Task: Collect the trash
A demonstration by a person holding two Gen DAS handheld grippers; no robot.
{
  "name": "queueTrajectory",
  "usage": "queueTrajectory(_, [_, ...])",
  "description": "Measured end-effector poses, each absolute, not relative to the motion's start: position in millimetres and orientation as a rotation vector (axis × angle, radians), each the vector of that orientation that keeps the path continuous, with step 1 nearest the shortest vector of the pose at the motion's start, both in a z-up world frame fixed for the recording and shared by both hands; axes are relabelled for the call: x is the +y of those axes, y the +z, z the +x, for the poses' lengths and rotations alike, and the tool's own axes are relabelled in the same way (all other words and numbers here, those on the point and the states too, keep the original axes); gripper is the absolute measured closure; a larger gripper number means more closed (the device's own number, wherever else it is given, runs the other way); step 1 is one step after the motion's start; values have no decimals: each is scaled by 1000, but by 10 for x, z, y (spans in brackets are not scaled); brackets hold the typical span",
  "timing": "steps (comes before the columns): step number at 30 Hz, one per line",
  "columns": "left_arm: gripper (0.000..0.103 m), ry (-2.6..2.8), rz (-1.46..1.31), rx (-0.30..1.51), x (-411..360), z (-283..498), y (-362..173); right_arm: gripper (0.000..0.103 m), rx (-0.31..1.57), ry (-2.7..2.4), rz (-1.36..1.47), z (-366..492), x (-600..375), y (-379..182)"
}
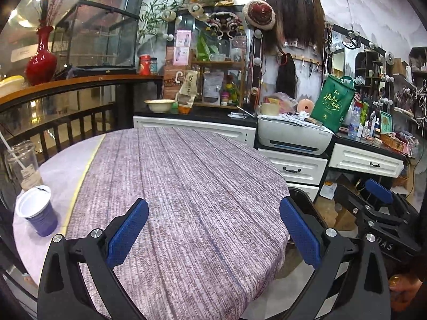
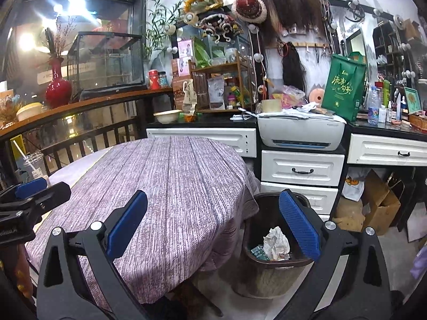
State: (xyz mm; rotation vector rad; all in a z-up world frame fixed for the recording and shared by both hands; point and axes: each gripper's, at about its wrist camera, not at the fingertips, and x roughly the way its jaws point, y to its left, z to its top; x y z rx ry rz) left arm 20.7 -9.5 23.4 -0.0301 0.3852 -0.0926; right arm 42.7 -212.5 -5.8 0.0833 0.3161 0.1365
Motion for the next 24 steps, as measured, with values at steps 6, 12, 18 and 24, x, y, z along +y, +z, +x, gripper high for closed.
queueTrajectory(6, [6, -59, -50, 364, -18, 84, 239, 6, 298, 113, 86, 267, -2129, -77])
queueTrajectory(12, [6, -66, -49, 360, -46, 46, 245, 6, 260, 75, 80, 124, -2166, -88])
queueTrajectory(18, [6, -72, -54, 357, -45, 30, 243, 6, 253, 77, 91, 79, -2220, -74])
queueTrajectory(24, [6, -67, -69, 354, -5, 26, 258, 6, 263, 81, 96, 98, -2231, -83])
